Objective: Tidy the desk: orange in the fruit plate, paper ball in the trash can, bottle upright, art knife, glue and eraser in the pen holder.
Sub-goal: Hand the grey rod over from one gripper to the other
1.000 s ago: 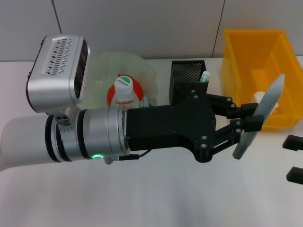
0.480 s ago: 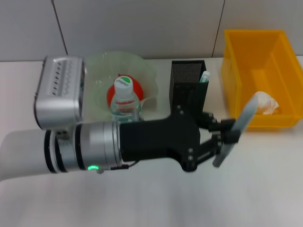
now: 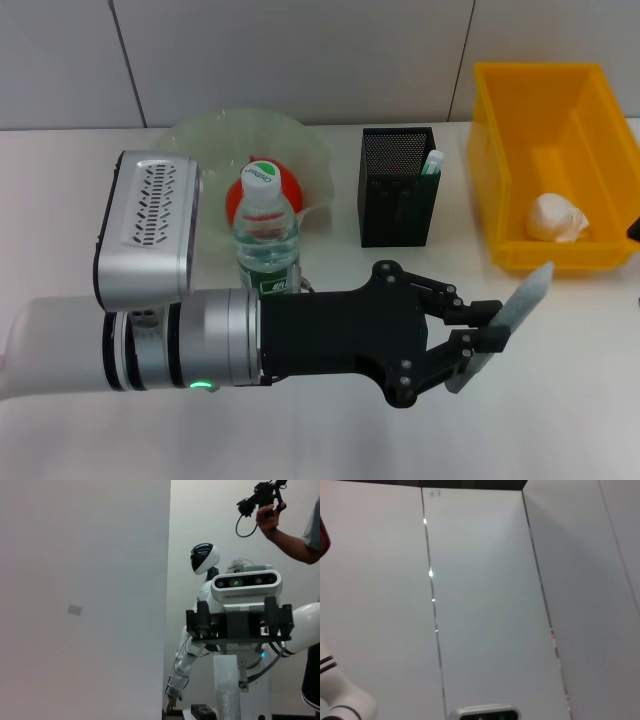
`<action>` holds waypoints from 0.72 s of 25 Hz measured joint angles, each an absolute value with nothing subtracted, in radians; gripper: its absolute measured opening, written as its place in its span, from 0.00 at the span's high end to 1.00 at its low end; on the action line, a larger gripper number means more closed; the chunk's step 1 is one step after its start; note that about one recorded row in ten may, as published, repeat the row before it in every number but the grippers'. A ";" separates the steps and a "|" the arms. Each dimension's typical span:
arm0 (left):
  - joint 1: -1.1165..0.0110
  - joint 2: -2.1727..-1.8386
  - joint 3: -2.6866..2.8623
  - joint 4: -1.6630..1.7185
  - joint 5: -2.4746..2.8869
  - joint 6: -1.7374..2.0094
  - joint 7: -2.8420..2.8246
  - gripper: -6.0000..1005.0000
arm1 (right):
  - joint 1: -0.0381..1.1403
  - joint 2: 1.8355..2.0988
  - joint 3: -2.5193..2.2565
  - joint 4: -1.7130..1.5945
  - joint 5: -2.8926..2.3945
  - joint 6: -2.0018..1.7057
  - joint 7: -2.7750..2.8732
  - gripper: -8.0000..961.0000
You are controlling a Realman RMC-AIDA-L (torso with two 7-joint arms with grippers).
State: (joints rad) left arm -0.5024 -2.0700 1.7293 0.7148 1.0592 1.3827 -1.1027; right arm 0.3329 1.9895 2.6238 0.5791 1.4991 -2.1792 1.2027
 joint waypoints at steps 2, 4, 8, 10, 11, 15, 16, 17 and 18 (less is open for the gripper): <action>-0.504 -2.069 1.734 0.715 1.062 1.381 -1.101 0.85 | 0.332 1.990 2.612 0.578 1.497 -2.175 1.203 0.39; -0.507 -2.069 1.737 0.715 1.071 1.381 -1.100 0.85 | 0.332 1.992 2.608 0.576 1.487 -2.170 1.201 0.39; -0.510 -2.070 1.740 0.716 1.084 1.381 -1.100 0.85 | 0.343 2.002 2.607 0.575 1.448 -2.158 1.197 0.39; -0.511 -2.070 1.741 0.718 1.084 1.381 -1.100 0.85 | 0.348 2.008 2.607 0.575 1.434 -2.146 1.195 0.39; -0.511 -2.071 1.741 0.718 1.084 1.380 -1.100 0.85 | 0.352 2.011 2.606 0.574 1.426 -2.142 1.194 0.39; -0.511 -2.071 1.740 0.718 1.085 1.380 -1.100 0.85 | 0.366 2.021 2.605 0.568 1.399 -2.128 1.193 0.39; -0.511 -2.071 1.739 0.719 1.085 1.380 -1.101 0.85 | 0.367 2.022 2.603 0.568 1.397 -2.121 1.193 0.39; -0.511 -2.071 1.739 0.720 1.085 1.380 -1.101 0.85 | 0.369 2.024 2.598 0.568 1.395 -2.114 1.193 0.39; -0.511 -2.071 1.739 0.721 1.085 1.381 -1.102 0.85 | 0.369 2.024 2.593 0.568 1.394 -2.108 1.193 0.39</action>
State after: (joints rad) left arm -0.5109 -2.0709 1.7387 0.7211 1.0846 1.3805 -1.1021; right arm 0.3692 2.0243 2.5927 0.5676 1.3940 -2.1080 1.1931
